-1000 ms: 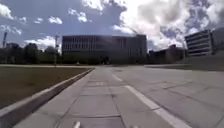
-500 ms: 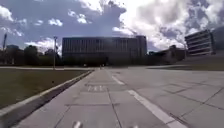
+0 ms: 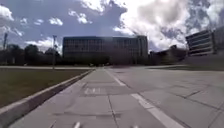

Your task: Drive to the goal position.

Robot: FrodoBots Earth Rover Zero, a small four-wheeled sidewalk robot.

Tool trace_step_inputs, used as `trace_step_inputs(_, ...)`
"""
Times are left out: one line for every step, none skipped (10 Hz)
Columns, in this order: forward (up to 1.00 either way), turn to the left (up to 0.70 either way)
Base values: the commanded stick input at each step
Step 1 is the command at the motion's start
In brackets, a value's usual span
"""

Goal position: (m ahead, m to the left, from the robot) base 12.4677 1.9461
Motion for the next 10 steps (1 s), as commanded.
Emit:
trace_step_inputs(0.70, 0.00)
trace_step_inputs(0.70, 0.00)
trace_step_inputs(0.70, 0.00)
trace_step_inputs(0.70, 0.00)
trace_step_inputs(0.70, 0.00)
trace_step_inputs(0.70, 0.00)
trace_step_inputs(0.70, 0.00)
trace_step_inputs(0.70, 0.00)
trace_step_inputs(0.70, 0.00)
trace_step_inputs(0.70, 0.00)
